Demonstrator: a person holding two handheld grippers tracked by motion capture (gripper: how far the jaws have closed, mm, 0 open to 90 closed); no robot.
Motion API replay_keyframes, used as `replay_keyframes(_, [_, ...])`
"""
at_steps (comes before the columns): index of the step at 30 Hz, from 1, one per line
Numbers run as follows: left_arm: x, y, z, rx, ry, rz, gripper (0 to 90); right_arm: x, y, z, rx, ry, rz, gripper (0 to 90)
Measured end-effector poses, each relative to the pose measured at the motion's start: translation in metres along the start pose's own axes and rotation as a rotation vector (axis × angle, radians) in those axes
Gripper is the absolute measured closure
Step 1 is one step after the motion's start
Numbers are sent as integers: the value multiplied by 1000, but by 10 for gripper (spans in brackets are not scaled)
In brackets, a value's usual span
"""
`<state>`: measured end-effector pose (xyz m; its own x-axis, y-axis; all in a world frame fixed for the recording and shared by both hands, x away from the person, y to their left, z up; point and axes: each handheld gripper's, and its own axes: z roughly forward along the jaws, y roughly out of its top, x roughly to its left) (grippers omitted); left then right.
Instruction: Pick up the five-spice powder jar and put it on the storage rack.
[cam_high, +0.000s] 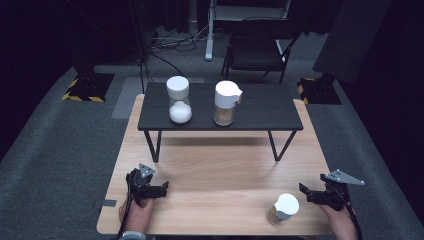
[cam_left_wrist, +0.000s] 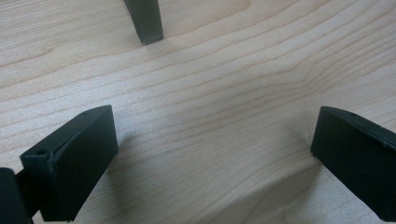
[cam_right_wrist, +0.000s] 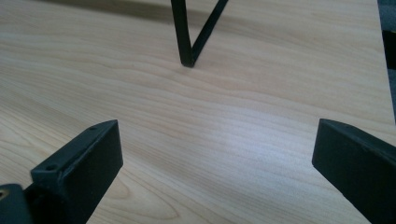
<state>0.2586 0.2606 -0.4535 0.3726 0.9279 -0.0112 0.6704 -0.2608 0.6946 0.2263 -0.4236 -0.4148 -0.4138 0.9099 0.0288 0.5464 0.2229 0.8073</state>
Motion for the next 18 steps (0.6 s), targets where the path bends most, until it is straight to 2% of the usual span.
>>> replay_keyframes(8, [0, 0, 0, 0, 0, 0, 2, 8, 9, -12, -23, 1, -9, 14])
replay_keyframes(15, [0, 0, 0, 0, 1, 2, 2, 14, 14, -24, -70, 27, 3, 14])
replay_keyframes(18, [0, 0, 0, 0, 0, 0, 2, 20, 16, -29, -81, 29, -14, 14])
